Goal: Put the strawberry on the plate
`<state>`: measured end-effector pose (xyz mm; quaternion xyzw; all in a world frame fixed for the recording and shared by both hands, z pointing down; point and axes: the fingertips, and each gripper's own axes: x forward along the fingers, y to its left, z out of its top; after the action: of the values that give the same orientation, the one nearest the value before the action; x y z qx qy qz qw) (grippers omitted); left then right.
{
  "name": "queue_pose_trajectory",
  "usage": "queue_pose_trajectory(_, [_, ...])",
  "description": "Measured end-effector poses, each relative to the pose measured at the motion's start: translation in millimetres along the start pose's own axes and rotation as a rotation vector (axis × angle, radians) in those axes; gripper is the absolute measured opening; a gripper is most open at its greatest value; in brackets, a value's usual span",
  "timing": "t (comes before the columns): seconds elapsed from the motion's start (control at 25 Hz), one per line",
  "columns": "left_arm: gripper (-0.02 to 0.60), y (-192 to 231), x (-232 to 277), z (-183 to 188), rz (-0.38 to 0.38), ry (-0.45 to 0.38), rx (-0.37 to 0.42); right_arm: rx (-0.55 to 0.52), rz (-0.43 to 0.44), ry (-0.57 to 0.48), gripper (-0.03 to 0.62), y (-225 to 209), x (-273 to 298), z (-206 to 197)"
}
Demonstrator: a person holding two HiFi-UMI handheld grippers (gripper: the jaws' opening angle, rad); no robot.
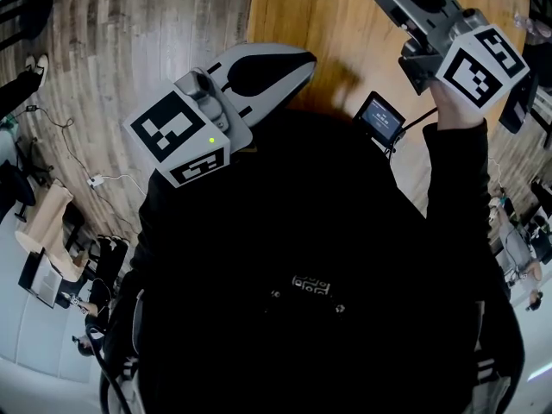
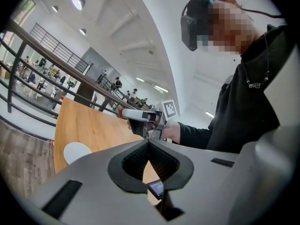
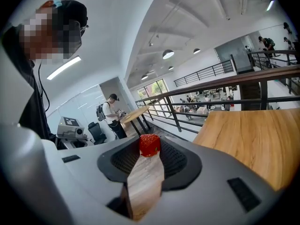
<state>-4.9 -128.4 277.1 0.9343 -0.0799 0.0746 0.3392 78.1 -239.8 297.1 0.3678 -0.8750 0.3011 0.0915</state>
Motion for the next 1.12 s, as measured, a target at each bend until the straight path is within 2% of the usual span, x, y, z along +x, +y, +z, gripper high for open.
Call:
queue_pose_trajectory(0.24, [0.000,29.9,-3.3,-2.2,0.046,0.012,0.015,-0.004,0.012,0.015,0.142,-20.6,30.7,-4.1])
queue_pose_trajectory(0.36, [0.000,21.2,-9.2,-1.9,0.049,-0.002,-0.003,-0.029,-0.011,0.040,0.141,-23.1,30.2,-7.3])
queue_pose_trajectory(0.56, [0.000,12.2,-6.5,-12.3,0.043,-0.011,-0.035,-0.011,-0.066,0.116,0.141,-42.8,26.8,-37.3])
queue_pose_trajectory(1.12, [0.000,-0.1,-15.6,-16.5,0.067,-0.023,-0.077,0.020,-0.096,0.197,0.141,-67.7,30.4,-63.6])
